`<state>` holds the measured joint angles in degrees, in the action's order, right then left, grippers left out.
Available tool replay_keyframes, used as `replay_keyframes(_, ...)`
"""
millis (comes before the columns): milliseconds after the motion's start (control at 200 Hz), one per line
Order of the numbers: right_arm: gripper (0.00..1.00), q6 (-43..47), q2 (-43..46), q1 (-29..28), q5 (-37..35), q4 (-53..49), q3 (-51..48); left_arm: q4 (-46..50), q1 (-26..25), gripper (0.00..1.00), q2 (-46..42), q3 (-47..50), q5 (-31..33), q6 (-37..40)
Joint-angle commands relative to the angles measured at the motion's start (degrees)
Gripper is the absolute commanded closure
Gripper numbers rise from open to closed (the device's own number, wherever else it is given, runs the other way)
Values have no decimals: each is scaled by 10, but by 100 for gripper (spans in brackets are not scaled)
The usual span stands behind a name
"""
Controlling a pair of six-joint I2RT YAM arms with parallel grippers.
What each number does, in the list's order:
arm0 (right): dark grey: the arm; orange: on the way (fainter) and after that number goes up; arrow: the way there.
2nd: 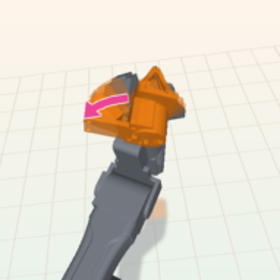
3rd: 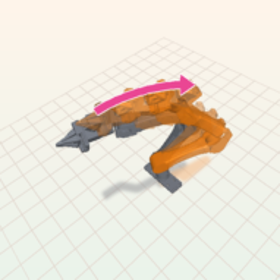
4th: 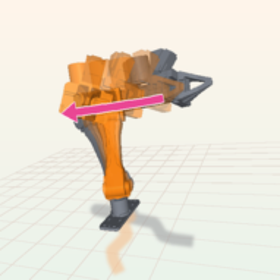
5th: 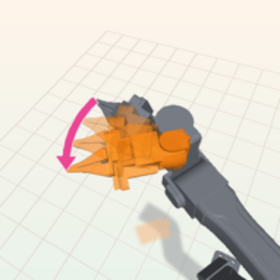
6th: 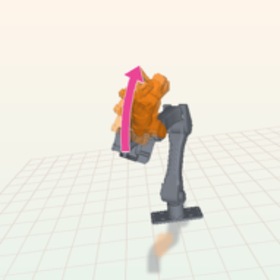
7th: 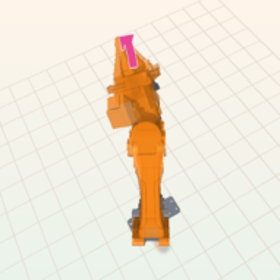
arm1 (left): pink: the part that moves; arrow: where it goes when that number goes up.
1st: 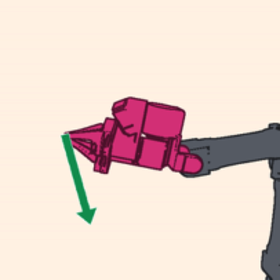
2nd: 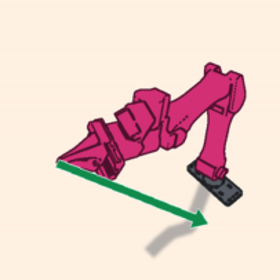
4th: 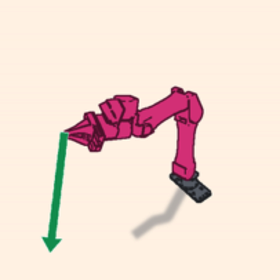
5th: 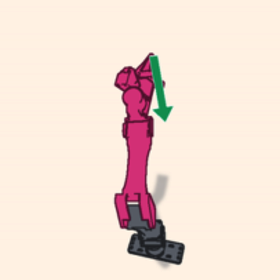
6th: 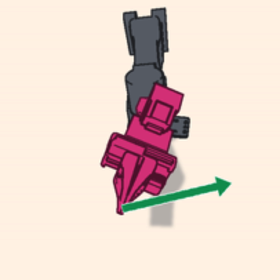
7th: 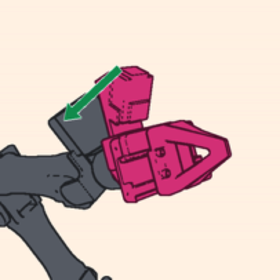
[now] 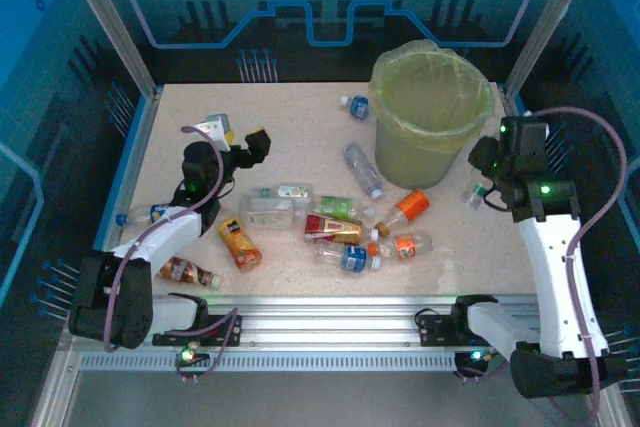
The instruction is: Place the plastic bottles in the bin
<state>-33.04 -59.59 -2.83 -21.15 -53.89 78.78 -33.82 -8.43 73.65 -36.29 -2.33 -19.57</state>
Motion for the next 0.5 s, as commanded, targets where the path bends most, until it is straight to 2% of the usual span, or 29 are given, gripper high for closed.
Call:
replay_keyframes(0, 78, 75, -48, -33, -21, -8, 101, 16, -3, 1, -4, -32, -30, -11)
replay_keyframes(215, 76, 150, -169, -61, -36, 47, 268, 23, -3, 1, 3, -43, -60, -25)
replay_keyframes(495, 77, 189, -342, -70, -6, 82, 447, 31, -3, 1, 10, -53, -100, -45)
